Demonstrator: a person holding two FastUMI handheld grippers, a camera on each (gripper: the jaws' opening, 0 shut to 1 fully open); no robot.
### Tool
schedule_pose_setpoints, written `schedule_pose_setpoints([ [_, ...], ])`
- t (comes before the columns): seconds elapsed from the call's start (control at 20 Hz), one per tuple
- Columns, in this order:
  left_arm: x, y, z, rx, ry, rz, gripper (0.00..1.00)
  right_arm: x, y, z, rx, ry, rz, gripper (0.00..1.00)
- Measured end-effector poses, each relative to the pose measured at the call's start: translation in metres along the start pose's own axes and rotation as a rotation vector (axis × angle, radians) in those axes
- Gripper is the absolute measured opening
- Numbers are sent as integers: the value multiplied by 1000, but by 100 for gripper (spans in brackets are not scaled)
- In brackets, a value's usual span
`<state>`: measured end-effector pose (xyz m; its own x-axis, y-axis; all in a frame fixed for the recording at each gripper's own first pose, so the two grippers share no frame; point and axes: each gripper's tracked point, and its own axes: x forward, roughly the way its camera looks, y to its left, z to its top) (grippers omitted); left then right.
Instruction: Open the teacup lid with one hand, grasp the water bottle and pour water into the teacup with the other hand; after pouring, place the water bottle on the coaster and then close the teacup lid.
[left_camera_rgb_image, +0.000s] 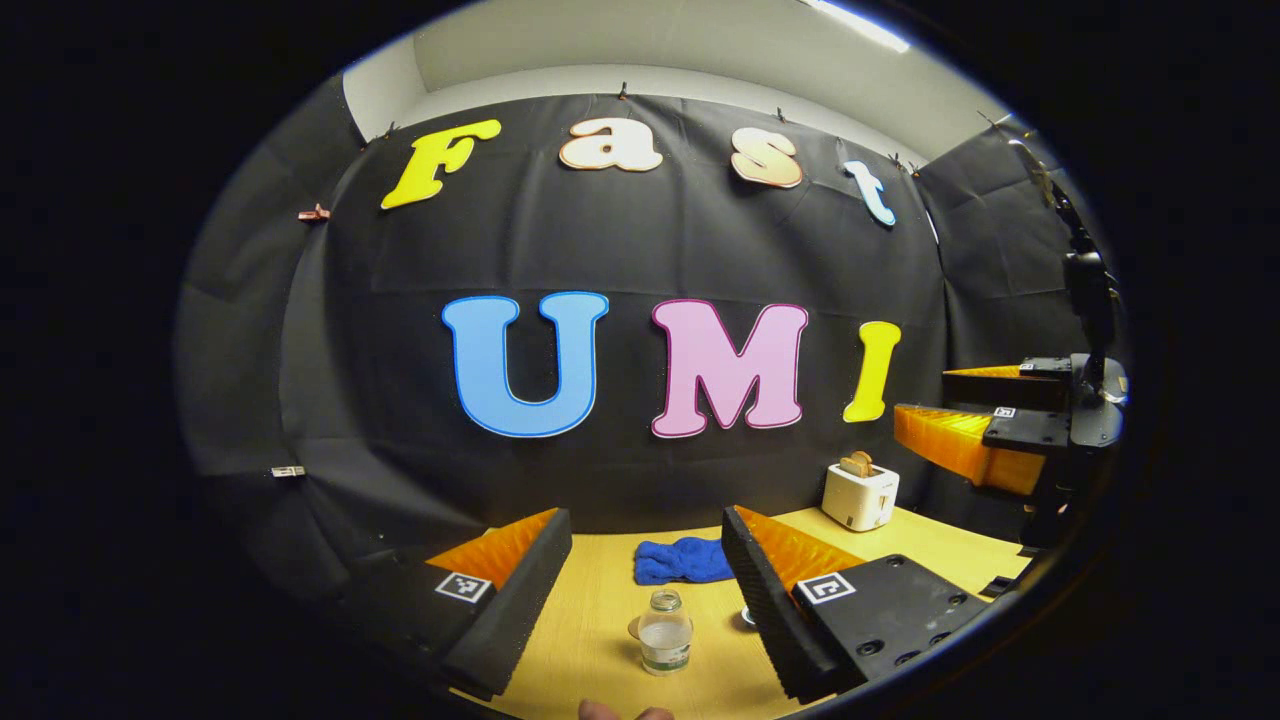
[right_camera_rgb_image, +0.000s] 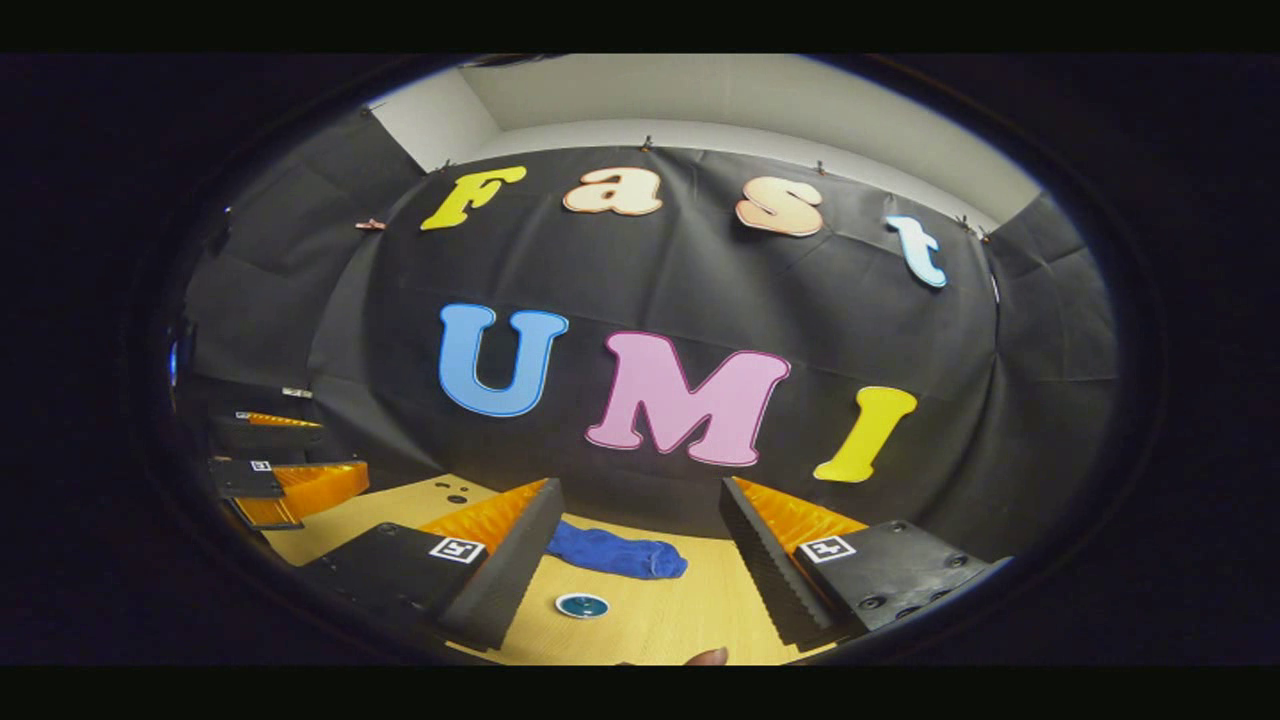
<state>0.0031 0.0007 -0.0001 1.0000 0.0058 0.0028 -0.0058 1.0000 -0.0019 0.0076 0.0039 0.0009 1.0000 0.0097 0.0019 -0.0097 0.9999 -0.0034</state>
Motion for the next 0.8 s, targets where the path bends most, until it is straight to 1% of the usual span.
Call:
schedule_pose_setpoints([
  [0.1, 0, 1, -2, -1, 2, 3, 95, 0, 1, -1, -2, 0, 1, 96],
  [0.25, 1, 1, -3, -4, 3, 6, 95, 1, 1, -1, -6, 3, 4, 98],
  [0.3, 0, 2, -2, -5, 1, 7, 95, 1, 1, -2, -5, 3, 4, 96],
  [0.45, 0, 1, -4, -4, 3, 7, 95, 3, 2, -6, -11, 9, 10, 96],
  [0.55, 0, 1, -7, -7, 4, 7, 95, 6, 10, -18, -17, 26, 35, 98],
  [0.6, 2, 0, -9, -11, 3, 6, 95, 8, 13, -26, -17, 40, 48, 96],
  [0.8, 9, -2, -36, -18, 30, -5, 95, 17, 23, -66, 7, 81, 65, 96],
])
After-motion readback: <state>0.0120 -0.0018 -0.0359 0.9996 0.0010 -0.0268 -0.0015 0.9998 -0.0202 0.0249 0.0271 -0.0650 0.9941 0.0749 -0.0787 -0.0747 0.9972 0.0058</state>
